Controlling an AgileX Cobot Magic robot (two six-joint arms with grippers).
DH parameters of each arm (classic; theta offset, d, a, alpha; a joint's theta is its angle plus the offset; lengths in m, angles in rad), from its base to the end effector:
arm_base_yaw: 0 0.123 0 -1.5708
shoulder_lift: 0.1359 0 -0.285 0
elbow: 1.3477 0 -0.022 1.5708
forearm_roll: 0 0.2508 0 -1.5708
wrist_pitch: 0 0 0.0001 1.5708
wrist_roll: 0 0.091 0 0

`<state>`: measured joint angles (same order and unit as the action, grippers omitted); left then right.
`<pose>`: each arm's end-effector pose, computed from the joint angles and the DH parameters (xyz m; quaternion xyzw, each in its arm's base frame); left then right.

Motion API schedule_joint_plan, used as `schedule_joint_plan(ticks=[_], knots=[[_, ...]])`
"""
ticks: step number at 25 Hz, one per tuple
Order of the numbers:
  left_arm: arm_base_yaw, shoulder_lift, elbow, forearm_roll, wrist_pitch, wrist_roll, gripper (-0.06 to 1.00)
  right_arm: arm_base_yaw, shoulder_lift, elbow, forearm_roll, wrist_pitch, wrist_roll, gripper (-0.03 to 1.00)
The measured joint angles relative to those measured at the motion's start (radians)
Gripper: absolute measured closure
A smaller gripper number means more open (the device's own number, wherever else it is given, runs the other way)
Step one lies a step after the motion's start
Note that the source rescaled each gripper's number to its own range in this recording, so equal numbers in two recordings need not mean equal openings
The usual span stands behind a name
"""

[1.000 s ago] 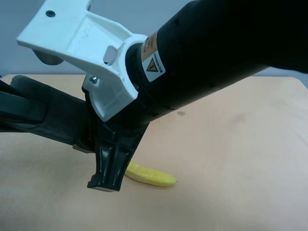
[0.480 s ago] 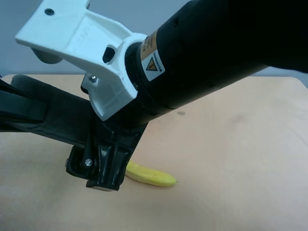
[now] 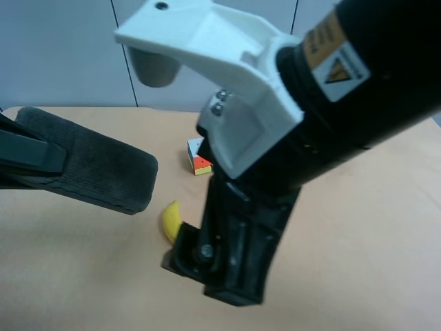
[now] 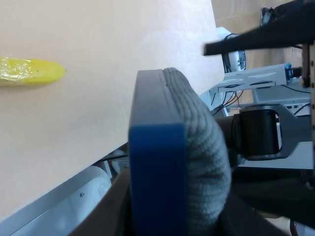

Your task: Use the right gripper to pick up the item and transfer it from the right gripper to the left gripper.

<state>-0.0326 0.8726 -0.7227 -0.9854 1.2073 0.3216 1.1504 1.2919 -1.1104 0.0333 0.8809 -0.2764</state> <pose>0.1266 -0.0751 0.3214 0.0550 0.8751 -0.4385 0.1972 0.1048 0.2402 0.3280 -0.6207 0.7269 0.1381 0.2593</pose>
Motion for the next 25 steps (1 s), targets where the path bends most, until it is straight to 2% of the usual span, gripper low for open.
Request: schedule_joint_plan(ticks=[5,7,11,19,25], knots=[[0.0,0.0,0.0,0.0,0.0,0.0,0.93,0.0,-0.066,0.0,-0.01,0.261,0.074,-0.03],[0.0,0.0,0.0,0.0,0.0,0.0,0.93,0.0,-0.089,0.0,-0.021,0.319,0.1,-0.03],[0.0,0.0,0.0,0.0,0.0,0.0,0.93,0.0,-0.153,0.0,-0.041,0.332,0.15,-0.03],[0.0,0.0,0.0,0.0,0.0,0.0,0.93,0.0,-0.302,0.006,-0.065,0.335,0.169,-0.03],[0.0,0.0,0.0,0.0,0.0,0.0,0.93,0.001,-0.442,0.198,-0.094,0.34,0.204,-0.03]])
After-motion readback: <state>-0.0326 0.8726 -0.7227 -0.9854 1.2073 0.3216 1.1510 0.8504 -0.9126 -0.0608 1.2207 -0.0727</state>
